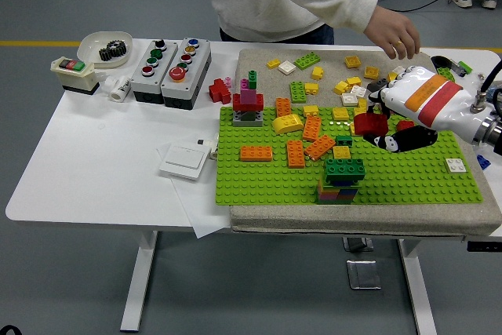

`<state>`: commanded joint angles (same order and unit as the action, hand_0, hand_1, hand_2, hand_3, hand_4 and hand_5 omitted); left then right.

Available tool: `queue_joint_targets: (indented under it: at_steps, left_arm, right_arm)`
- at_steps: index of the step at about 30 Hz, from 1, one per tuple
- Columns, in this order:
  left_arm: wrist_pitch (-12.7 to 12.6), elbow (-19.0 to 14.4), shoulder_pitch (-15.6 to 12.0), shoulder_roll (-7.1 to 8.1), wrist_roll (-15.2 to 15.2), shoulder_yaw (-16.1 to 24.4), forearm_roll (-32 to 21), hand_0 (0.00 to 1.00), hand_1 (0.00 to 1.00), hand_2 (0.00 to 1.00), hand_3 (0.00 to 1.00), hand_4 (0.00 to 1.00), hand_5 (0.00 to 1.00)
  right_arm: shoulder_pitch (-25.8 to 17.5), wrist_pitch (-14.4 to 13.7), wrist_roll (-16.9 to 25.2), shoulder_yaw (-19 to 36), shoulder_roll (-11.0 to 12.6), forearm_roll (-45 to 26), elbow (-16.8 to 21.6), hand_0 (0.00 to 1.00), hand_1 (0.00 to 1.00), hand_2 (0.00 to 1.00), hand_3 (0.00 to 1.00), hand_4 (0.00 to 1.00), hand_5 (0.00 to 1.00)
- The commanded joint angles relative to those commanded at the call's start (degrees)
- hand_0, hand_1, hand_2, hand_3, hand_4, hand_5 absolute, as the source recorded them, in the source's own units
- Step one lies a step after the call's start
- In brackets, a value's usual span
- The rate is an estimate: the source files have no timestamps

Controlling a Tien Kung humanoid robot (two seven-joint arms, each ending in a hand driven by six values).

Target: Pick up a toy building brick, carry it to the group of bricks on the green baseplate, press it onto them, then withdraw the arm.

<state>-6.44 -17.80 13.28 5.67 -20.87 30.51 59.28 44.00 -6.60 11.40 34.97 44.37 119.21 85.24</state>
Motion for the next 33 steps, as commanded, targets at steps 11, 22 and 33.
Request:
queue_joint_targets:
  at_steps: [11,22,33]
  left_arm:
    - [0.0,0.0,0.0,0.02,0.0,0.0,0.0,0.669,0.714,0.732,0.589,0.673,0.658]
    - [0.0,-0.1,0.1,0.1,-0.1,0.0,0.1,0.669,0.718,0.733,0.588,0.672,0.657]
    - [0.0,-0.2,0.3,0.15,-0.2,0.0,0.1,0.669,0.722,0.733,0.588,0.673,0.658]
  right_arm:
    - [1.8,3.6,-2.0,-5.0,-0.6,-0.1,7.9,0.277,0.279,0.388,0.444,0.647,0.508]
    - [2.5,4.7,-3.1,-5.9,-2.8,0.0,6.4,0.277,0.283,0.392,0.449,0.672,0.519]
    - [2.3,5.4,-3.8,-6.1,-4.7,0.0,4.9,0.276,0.283,0.394,0.45,0.683,0.529]
